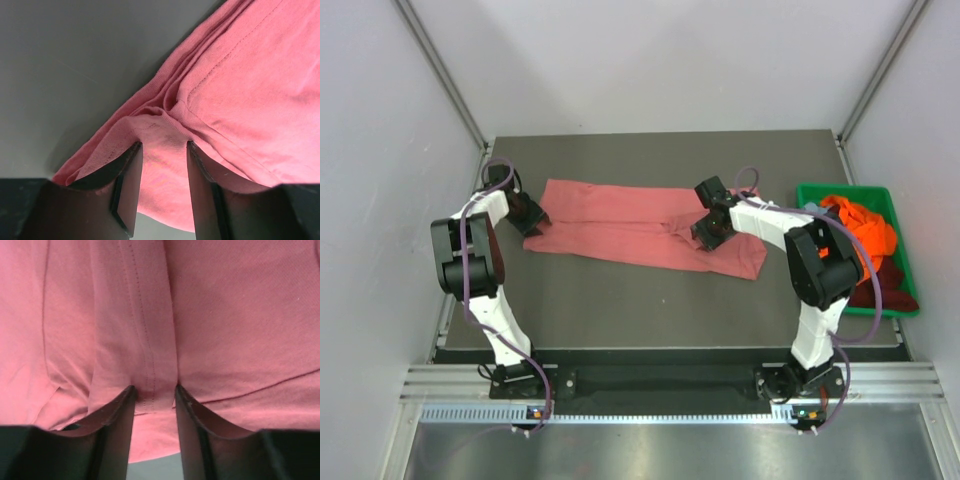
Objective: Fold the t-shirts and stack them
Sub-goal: Fold the tshirt
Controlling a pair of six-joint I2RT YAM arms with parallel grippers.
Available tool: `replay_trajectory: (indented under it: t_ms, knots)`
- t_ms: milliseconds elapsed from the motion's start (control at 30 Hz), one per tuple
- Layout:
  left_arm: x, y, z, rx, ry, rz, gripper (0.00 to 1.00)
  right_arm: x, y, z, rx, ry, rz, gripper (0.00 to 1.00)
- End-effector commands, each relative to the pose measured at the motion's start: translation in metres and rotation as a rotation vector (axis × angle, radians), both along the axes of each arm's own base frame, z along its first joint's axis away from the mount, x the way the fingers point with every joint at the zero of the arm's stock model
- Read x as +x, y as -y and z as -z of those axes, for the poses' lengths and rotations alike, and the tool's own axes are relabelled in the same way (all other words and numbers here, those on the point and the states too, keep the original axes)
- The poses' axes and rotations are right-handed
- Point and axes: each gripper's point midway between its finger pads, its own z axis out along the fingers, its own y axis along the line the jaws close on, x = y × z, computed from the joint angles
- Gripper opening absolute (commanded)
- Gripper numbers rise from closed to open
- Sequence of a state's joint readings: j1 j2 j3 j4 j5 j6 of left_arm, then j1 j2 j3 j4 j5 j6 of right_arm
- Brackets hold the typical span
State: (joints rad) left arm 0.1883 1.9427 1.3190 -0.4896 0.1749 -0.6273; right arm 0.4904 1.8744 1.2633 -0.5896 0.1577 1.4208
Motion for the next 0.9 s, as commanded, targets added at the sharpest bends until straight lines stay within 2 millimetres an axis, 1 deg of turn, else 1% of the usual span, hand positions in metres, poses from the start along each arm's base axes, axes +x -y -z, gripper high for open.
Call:
replay_trajectory:
  t_ms: [0,33,100,133,167,200,267,367,500,533,567,633,700,767,833,867]
  knots:
    - [0.006,-0.008,-0.008,0.035,0.024,-0.021,0.46,0.004,0.000,0.005,-0.010,0.013,0.026,0.36]
    - [0.005,-0.008,-0.008,0.037,0.022,-0.020,0.45,0.005,-0.001,0.003,-0.007,0.021,0.024,0.29]
    - [0.005,-0.010,-0.008,0.042,0.019,-0.024,0.46,0.012,-0.002,-0.003,-0.008,0.054,0.015,0.18]
    - [0.005,-0.009,-0.008,0.043,0.022,-0.023,0.45,0.014,-0.003,-0.009,-0.012,0.074,0.000,0.07]
    - [0.004,-0.009,-0.007,0.044,0.018,-0.023,0.46,0.021,-0.002,-0.019,-0.034,0.110,-0.011,0.03]
    - [0.004,-0.010,-0.007,0.044,0.017,-0.024,0.46,0.022,-0.004,-0.024,-0.043,0.123,-0.023,0.00]
    - [0.003,-0.011,-0.006,0.050,0.012,-0.028,0.46,0.029,-0.006,-0.040,-0.052,0.178,-0.046,0.00]
    - [0.001,-0.014,-0.003,0.065,0.002,-0.039,0.46,0.040,-0.014,-0.051,-0.047,0.233,-0.092,0.00]
    - [-0.005,-0.021,0.002,0.101,-0.027,-0.049,0.46,0.056,-0.029,-0.051,-0.067,0.251,-0.209,0.00]
    - [-0.005,-0.020,0.003,0.103,-0.027,-0.049,0.46,0.058,-0.031,-0.045,-0.074,0.239,-0.231,0.00]
    - [-0.006,-0.020,0.004,0.100,-0.030,-0.050,0.46,0.064,-0.037,-0.051,-0.074,0.269,-0.268,0.00]
    - [-0.007,-0.019,0.005,0.094,-0.033,-0.051,0.46,0.067,-0.040,-0.051,-0.092,0.288,-0.291,0.00]
    - [-0.007,-0.019,0.005,0.093,-0.031,-0.054,0.46,0.074,-0.041,-0.058,-0.116,0.325,-0.301,0.00]
    - [-0.007,-0.019,0.005,0.093,-0.030,-0.054,0.46,0.079,-0.042,-0.059,-0.122,0.338,-0.311,0.00]
    - [-0.006,-0.018,0.004,0.092,-0.027,-0.055,0.46,0.083,-0.045,-0.053,-0.132,0.334,-0.330,0.00]
    - [-0.006,-0.019,0.003,0.095,-0.026,-0.059,0.46,0.087,-0.046,-0.055,-0.136,0.341,-0.340,0.00]
